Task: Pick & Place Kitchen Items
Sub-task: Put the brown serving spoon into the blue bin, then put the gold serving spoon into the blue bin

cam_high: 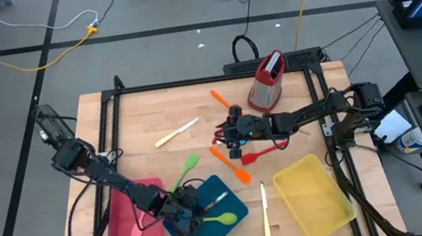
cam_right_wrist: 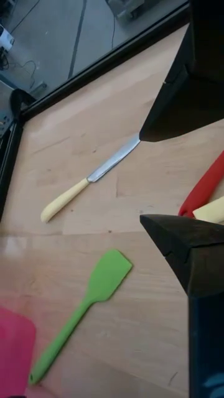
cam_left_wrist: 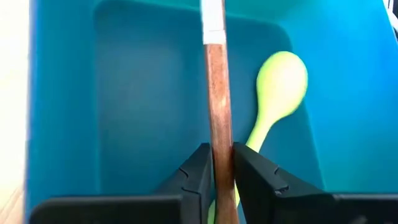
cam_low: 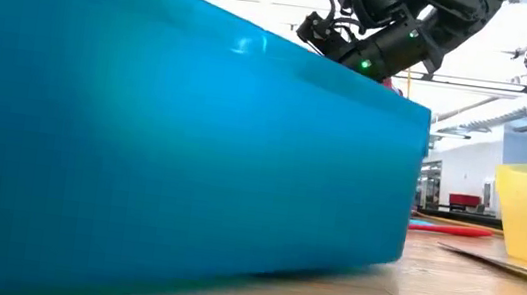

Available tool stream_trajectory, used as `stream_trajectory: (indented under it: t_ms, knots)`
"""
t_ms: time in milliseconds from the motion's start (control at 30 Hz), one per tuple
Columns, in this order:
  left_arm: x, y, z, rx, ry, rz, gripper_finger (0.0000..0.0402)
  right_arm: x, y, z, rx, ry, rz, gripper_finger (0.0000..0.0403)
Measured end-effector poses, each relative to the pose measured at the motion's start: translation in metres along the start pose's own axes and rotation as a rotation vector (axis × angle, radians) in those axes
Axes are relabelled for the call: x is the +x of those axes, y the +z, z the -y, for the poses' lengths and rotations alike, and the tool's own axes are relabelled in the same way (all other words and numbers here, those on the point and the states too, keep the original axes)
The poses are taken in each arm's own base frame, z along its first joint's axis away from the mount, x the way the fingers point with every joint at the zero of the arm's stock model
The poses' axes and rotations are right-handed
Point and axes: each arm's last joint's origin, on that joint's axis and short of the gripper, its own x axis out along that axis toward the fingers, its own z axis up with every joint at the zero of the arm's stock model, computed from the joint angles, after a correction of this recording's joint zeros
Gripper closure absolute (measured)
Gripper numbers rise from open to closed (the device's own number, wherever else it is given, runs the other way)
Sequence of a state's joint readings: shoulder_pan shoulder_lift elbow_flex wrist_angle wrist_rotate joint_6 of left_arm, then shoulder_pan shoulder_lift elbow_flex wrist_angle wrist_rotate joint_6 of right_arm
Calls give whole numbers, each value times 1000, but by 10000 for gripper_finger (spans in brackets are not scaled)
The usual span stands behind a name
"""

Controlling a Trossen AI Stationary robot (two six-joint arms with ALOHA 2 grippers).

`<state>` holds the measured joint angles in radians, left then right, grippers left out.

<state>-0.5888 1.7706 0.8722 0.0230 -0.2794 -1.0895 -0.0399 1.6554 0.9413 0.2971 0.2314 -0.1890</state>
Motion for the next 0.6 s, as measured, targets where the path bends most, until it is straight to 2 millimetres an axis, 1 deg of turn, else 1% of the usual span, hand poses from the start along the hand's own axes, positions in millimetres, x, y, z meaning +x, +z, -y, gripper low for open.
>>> stream_trajectory:
  t_ms: [167,300,467,600]
  knots:
    - [0,0,0,25,-3,-4,306,0,0,-2,7,4,-1,206]
    - [0,0,1,37,-11,-1,306,-1,0,-3,39,8,-3,206]
    - [0,1,3,63,-44,-6,305,-1,0,-6,35,18,-7,206]
    - [-8,5,6,106,-81,-12,305,-3,1,-13,25,35,-3,206]
